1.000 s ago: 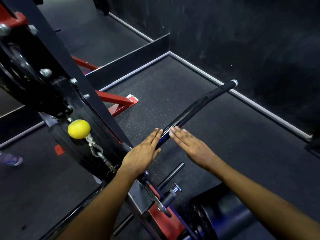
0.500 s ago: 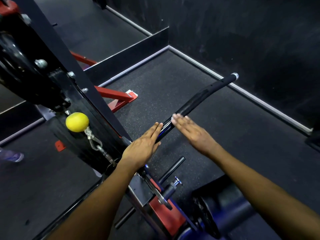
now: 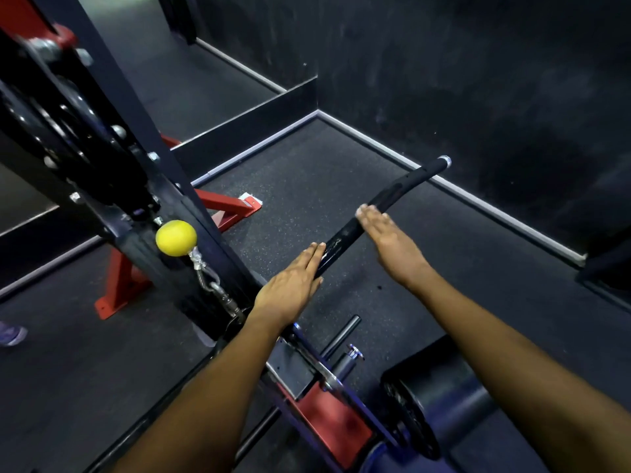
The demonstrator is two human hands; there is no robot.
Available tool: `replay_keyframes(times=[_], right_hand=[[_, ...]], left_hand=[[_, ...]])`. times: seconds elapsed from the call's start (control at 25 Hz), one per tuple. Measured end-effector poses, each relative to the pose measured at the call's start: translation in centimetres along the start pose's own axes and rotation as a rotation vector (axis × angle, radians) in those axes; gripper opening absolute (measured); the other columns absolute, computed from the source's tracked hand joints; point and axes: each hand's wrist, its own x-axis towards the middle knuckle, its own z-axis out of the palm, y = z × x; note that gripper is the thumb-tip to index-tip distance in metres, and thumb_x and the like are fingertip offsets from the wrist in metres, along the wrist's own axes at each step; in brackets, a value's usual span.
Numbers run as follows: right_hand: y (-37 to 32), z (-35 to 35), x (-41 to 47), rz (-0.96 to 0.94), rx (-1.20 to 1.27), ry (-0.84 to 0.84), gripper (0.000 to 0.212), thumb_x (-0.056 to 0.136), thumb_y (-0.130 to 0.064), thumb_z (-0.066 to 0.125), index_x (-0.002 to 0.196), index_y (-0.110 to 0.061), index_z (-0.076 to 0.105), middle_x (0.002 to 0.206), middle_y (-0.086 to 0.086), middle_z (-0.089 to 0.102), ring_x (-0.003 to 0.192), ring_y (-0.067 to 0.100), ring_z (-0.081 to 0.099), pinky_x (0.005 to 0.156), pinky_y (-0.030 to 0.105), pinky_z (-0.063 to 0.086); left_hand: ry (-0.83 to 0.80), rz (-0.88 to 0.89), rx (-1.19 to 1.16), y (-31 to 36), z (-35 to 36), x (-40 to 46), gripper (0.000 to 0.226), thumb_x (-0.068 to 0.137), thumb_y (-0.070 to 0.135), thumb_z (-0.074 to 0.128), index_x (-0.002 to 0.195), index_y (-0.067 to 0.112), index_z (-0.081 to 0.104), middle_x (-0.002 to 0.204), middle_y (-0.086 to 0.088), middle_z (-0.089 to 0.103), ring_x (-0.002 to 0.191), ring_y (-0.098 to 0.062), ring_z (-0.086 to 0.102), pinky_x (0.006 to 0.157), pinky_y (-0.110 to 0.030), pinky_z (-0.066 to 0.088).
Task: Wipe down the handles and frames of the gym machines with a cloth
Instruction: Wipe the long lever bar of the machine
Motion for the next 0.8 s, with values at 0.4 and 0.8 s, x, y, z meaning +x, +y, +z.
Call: replay_keyframes(times=[0.4,0.8], right_hand=[[4.6,-0.9,1.3,-0.092,0.015,-0.008,0.063,0.084,0.01,0.022,0.145,-0.003,0.026,0.153,0.014,0.024,0.141,0.027,0.023,0.115,0.031,0.009],[9.8,0.2,3.5,-0.082,0.005,0.061,0.063,0.082,0.019,0.028,0.142,0.0,0.035,0.149,0.017,0.031,0.139,0.031,0.027,0.118,0.027,0.005]], left_hand=[[0.081,-0.047,-0.061,0.5,-0.5,2.1,0.061,0.099,0.037,0.044,0.152,0.019,0.02,0.159,0.001,0.019,0.141,-0.017,0.032,0.113,-0.03,0.027],[0.021,-0.081,0.016,2.3,0.8,6.8,0.062,0.102,0.038,0.039,0.154,0.023,0.008,0.157,0.003,0.027,0.13,-0.021,0.044,0.108,-0.031,0.03]])
